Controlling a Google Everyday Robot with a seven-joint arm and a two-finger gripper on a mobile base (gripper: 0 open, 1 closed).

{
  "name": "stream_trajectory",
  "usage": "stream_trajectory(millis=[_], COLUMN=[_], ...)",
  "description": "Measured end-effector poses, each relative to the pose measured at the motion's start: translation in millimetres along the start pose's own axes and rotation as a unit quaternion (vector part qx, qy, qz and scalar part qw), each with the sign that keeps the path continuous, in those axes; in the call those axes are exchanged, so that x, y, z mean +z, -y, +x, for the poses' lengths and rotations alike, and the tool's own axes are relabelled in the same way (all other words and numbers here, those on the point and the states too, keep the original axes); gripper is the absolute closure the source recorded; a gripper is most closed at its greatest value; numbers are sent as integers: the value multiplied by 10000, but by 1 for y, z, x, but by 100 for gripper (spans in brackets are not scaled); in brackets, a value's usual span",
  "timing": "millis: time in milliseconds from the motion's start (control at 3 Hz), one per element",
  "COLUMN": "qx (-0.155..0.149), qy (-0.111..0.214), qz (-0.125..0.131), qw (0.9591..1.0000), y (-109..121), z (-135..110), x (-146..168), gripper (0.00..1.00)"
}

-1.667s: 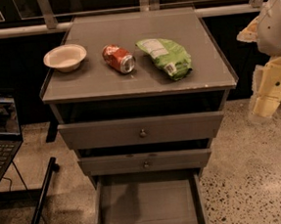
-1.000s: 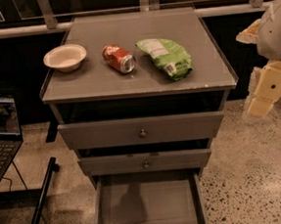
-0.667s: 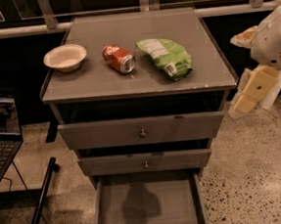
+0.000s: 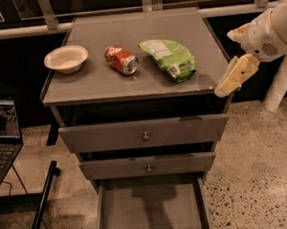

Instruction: Place green rice chip bag into bottom drawer

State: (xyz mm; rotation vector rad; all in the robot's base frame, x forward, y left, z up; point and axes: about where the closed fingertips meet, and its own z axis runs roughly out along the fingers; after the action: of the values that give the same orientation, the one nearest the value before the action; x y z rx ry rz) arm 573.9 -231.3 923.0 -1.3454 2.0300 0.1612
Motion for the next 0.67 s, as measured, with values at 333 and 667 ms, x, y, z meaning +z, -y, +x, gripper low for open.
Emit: stream_trajectory(millis=[333, 667], qx=[54, 145], qy=[55, 78], qz=[43, 74], qw=[10000, 9998], y=[10, 9], z=[-2, 1], x=[3, 3], gripper=[0, 0])
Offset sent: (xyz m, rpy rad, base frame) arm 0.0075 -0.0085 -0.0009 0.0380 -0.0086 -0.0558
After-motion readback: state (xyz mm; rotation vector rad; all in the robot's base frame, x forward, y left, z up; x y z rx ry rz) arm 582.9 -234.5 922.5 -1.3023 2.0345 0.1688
